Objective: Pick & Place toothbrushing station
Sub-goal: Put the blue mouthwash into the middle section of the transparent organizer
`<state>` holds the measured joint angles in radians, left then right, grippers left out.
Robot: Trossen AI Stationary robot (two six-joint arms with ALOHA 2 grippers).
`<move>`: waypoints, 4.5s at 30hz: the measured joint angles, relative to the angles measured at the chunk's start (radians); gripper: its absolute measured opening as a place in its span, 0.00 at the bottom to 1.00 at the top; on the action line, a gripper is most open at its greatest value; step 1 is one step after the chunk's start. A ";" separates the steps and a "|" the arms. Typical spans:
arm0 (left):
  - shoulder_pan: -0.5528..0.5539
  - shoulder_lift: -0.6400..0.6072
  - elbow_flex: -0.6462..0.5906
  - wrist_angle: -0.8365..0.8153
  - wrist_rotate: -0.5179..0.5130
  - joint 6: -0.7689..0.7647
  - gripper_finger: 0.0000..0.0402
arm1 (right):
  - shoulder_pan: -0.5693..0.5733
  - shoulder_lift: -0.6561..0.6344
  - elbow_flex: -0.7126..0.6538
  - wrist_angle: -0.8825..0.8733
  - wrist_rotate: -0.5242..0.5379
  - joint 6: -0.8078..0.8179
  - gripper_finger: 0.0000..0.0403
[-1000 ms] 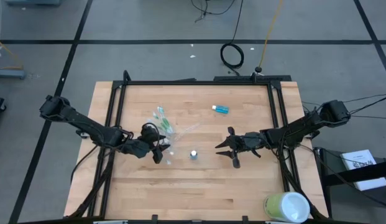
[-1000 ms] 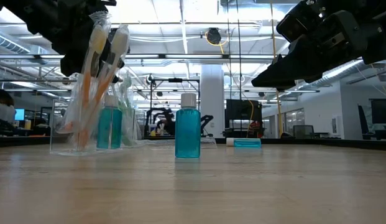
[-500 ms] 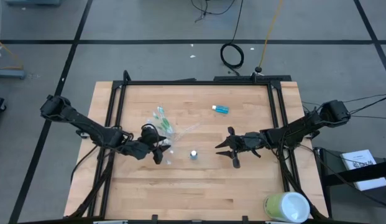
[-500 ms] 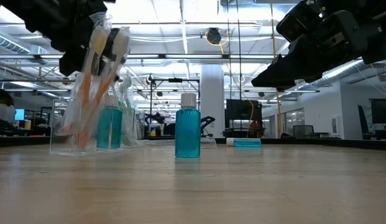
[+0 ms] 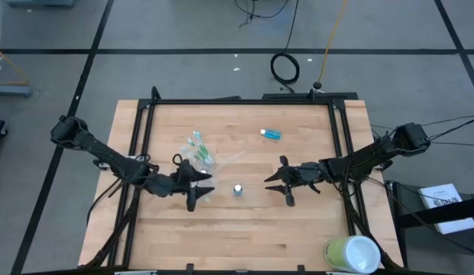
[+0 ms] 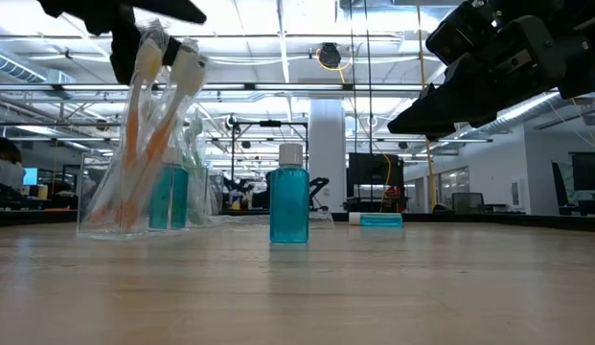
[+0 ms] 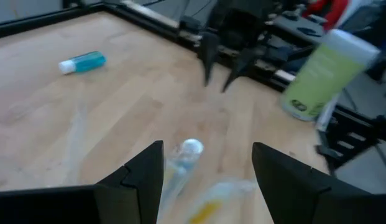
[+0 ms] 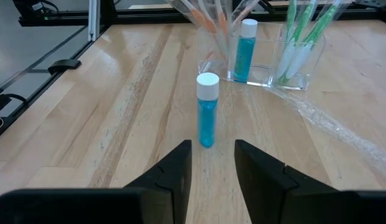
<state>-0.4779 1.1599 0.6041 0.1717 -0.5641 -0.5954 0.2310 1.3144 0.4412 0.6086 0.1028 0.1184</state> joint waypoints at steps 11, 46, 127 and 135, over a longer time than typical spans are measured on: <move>-0.045 -0.107 0.001 0.118 0.070 0.127 0.54 | 0.000 0.000 0.000 0.000 0.000 0.000 0.29; -0.032 -0.144 0.000 0.038 0.058 0.197 0.54 | -0.741 0.156 0.269 -0.608 -0.118 -0.328 0.62; 0.368 0.220 0.176 0.195 0.167 -0.013 0.54 | -0.215 0.098 0.268 -0.039 0.214 -0.510 0.41; 0.396 0.286 0.176 0.296 0.171 -0.025 0.54 | -0.210 0.098 0.268 -0.023 0.211 -0.523 0.41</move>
<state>-0.0823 1.4455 0.7803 0.4672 -0.3934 -0.6200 0.0209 1.4124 0.7090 0.5855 0.3138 -0.4042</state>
